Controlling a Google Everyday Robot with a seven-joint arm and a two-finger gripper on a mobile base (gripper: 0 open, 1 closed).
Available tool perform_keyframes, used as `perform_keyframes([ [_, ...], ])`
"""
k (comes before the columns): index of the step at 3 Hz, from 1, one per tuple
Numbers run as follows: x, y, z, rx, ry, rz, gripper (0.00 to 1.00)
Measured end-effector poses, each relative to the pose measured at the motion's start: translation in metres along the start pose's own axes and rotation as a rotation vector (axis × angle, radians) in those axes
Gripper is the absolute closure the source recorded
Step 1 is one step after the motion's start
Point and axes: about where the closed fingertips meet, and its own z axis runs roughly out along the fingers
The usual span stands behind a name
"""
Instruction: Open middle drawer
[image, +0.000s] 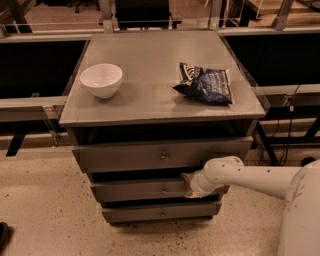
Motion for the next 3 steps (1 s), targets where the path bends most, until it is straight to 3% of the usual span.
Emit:
perform_keyframes([
  [1,0.0,0.0,0.0,0.0,0.0,0.0,0.89],
  [2,0.0,0.0,0.0,0.0,0.0,0.0,0.75],
  [3,0.0,0.0001,0.0001,0.0,0.0,0.0,0.5],
])
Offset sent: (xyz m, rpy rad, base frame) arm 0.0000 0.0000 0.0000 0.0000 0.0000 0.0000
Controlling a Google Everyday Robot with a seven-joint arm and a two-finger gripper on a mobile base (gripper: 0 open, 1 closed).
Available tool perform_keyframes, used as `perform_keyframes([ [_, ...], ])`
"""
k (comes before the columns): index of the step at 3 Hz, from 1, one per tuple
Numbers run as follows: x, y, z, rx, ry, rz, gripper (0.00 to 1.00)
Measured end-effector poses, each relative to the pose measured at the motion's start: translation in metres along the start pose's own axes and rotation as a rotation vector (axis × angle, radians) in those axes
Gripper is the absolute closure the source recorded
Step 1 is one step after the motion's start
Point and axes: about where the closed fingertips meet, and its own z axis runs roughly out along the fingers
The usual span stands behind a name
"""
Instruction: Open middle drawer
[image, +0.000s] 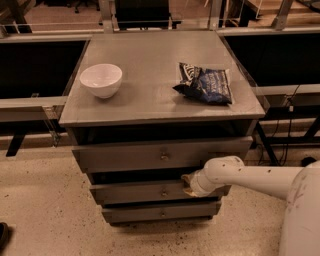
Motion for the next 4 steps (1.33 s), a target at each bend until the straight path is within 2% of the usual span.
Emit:
perform_keyframes([
  [2,0.0,0.0,0.0,0.0,0.0,0.0,0.05],
  [3,0.0,0.0,0.0,0.0,0.0,0.0,0.0],
  [4,-0.001,0.0014,0.0003,-0.006,-0.003,0.0,0.01],
])
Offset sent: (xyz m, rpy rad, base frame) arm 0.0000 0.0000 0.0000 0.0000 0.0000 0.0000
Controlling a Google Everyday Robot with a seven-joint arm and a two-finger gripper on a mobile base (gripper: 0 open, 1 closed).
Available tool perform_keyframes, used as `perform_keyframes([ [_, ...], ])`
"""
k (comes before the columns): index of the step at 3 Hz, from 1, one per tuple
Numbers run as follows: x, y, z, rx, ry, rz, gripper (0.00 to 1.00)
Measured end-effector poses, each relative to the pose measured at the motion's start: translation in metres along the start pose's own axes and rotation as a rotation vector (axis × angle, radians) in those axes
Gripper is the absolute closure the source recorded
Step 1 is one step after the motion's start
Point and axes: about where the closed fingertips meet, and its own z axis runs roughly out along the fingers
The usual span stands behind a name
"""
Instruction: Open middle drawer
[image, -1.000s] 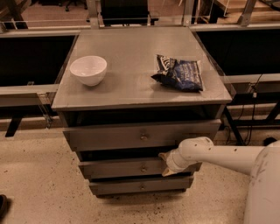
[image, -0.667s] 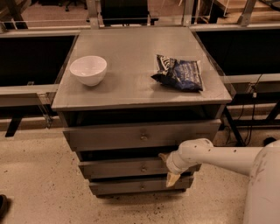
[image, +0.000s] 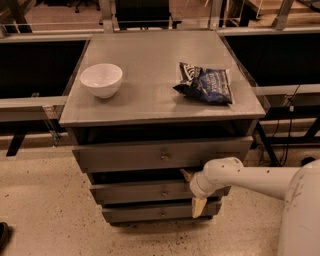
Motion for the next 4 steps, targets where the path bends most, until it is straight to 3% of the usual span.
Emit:
perform_keyframes([
  [2,-0.004,0.02,-0.012,-0.039,-0.016,0.018,0.48],
  [3,-0.004,0.018,-0.012,-0.039,-0.016,0.018,0.64],
  [4,-0.006,0.015,-0.017,-0.039,-0.016,0.018,0.65],
])
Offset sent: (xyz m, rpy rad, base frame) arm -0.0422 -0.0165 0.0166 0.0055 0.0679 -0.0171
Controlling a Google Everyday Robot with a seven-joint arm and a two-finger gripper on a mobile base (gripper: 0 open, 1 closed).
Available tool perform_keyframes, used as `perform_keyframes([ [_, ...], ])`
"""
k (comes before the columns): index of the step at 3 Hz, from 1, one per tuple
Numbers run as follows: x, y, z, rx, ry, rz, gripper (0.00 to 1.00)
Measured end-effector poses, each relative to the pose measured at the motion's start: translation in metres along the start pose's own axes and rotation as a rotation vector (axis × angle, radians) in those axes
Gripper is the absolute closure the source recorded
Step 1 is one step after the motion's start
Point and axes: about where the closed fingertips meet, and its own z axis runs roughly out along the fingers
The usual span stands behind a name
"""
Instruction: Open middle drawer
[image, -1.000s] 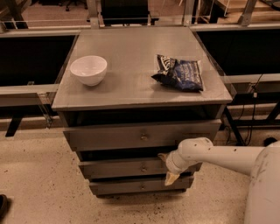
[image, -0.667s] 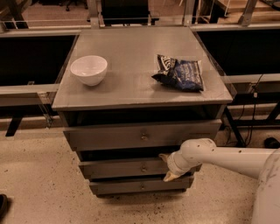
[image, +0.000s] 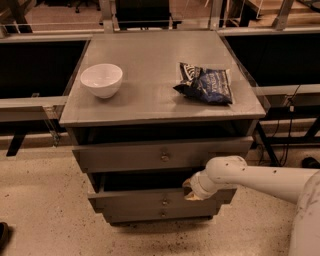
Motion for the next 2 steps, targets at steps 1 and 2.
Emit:
perform_keyframes([
  [1,-0.0022,-0.0025,-0.0014,0.0,0.0,0.0,0.44],
  [2,-0.0022,-0.0026,-0.0014,0.0,0.0,0.0,0.22],
])
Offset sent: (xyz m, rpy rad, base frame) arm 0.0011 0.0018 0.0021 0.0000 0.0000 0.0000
